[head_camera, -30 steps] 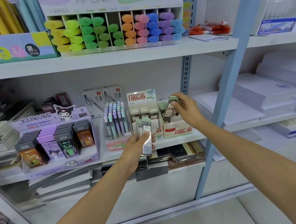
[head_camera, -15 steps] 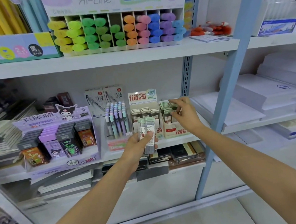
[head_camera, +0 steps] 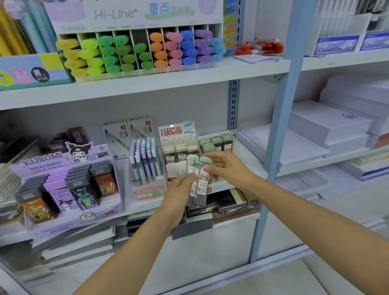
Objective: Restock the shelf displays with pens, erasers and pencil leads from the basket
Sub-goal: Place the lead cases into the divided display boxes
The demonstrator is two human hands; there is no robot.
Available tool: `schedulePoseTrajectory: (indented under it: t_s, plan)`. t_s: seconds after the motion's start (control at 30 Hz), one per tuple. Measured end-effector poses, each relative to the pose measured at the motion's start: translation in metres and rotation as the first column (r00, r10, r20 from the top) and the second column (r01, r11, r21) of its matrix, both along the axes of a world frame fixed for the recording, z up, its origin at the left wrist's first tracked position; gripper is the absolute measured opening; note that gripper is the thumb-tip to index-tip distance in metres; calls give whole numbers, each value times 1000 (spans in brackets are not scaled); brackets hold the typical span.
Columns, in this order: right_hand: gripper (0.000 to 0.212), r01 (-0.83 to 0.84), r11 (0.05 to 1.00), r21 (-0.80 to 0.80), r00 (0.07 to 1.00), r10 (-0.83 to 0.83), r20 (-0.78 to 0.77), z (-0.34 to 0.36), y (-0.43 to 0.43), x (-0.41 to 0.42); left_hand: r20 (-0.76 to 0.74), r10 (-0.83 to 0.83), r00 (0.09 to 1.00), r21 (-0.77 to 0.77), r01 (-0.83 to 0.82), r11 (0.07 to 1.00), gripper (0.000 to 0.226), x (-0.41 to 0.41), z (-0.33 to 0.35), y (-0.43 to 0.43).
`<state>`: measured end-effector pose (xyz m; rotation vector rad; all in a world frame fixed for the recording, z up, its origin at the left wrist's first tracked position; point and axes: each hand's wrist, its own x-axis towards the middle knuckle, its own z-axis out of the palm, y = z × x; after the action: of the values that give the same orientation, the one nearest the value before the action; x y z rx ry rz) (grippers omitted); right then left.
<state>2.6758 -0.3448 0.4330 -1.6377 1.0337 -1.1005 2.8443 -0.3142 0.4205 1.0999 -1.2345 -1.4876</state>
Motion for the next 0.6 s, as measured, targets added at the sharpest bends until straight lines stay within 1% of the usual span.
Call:
schedulePoseTrajectory:
  t_s: [0.07,0.17,0.27,0.33,0.43,0.5,0.6]
  plan:
    - [40,-28,999,29,1000,28,-1,1,2,-2,-1,-17,1000,-29,17,999,25,-1,-1,2]
    - [27,-65,997,43,998,66,-24,4,5,-8,31,-35,999,-47,37,998,27,-5,-2,4]
    - [24,-23,999,39,998,26,-65,7,3,-21,88,-15,996,-68,21,997,27,-11,-2,2]
    - [22,43,999,23,997,-42,-65,12,-1,-34,107,30,994,-84,-21,996,26,-15,0,-1]
    - [16,201,978,-51,979,-203,-29,25,-14,-55,95,107,990,-88,-98,991,28,-18,4,-11]
    - [16,307,941,-140,949,-314,-30,32,-25,-66,80,145,986,-91,-138,986,25,-19,5,-16]
    - [20,406,868,-286,889,-448,-97,35,-42,-74,39,166,985,-104,-161,981,20,-18,3,-21]
